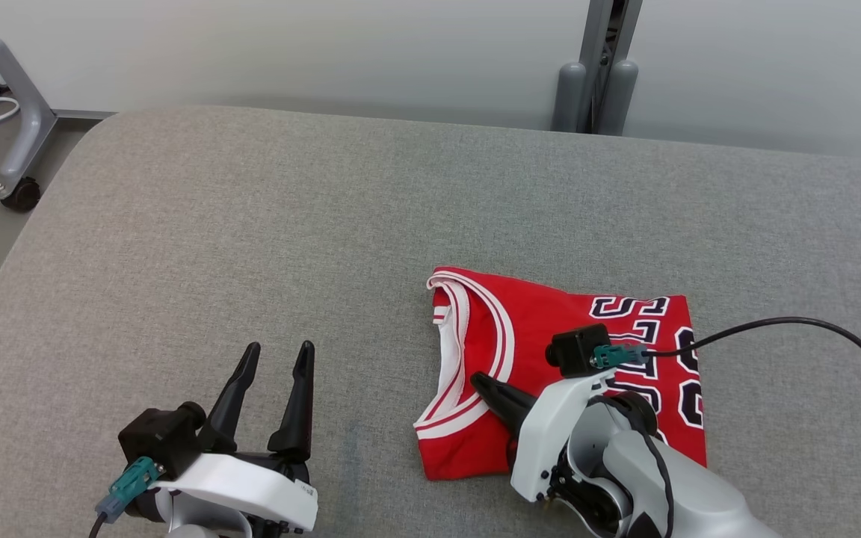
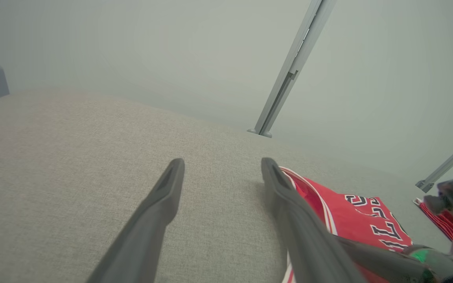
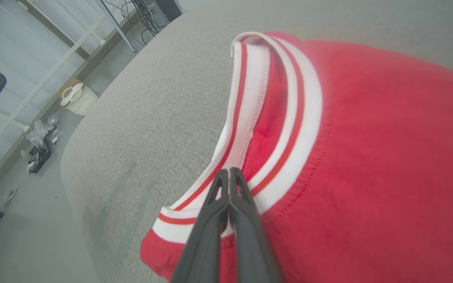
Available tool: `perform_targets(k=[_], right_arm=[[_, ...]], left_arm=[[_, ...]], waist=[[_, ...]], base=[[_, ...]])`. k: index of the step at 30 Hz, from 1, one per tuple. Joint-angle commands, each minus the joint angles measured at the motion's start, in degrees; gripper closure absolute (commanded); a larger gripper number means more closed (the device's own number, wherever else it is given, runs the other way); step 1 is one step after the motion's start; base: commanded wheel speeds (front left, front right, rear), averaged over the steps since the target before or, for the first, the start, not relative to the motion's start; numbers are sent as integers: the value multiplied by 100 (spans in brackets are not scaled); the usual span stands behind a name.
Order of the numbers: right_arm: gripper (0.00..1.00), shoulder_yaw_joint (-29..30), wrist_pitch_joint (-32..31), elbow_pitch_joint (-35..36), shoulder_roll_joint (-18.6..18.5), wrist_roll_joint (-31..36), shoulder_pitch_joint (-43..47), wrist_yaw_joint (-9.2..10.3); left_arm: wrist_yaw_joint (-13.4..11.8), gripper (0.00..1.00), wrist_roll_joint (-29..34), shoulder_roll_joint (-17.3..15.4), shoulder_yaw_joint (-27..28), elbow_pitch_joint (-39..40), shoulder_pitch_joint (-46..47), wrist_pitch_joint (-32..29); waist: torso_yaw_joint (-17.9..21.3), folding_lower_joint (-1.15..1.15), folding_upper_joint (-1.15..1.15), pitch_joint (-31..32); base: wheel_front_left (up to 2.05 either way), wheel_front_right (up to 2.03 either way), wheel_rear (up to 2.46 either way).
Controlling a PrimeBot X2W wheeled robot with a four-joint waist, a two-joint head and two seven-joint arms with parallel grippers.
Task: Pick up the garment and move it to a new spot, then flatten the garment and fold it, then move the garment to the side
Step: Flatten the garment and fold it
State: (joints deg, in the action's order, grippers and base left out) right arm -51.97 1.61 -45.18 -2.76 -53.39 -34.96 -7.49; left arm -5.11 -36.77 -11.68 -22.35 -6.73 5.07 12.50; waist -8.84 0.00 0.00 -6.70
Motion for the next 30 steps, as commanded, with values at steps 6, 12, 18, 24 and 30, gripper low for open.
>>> perform_targets(k=[6, 12, 18, 24, 30], right_arm=[[100, -298, 486, -177, -32, -267, -382, 0], [98, -196, 1001, -311, -33, -284, -805, 0], [0, 86, 1278, -285, -374, -101, -1025, 0], [0, 383, 1286, -138, -915, 32, -866, 0], [0, 537, 930, 26, -1438, 54, -606, 0]], left_arm=[[-26, 0, -47, -13, 66, -35, 34, 74], [-53, 0, -45, -48, 86, 0, -51, 100], [-104, 0, -39, -76, 71, 55, -103, 79], [-165, 0, -75, -114, 87, 116, -223, 49], [-192, 0, -86, -116, 64, 143, -267, 31]], waist=[[72, 0, 0, 20], [269, 0, 0, 113], [486, 0, 0, 240], [695, 0, 0, 346], [762, 0, 0, 397]], base=[[0, 0, 0], [0, 0, 0], [0, 0, 0], [0, 0, 0], [0, 0, 0]])
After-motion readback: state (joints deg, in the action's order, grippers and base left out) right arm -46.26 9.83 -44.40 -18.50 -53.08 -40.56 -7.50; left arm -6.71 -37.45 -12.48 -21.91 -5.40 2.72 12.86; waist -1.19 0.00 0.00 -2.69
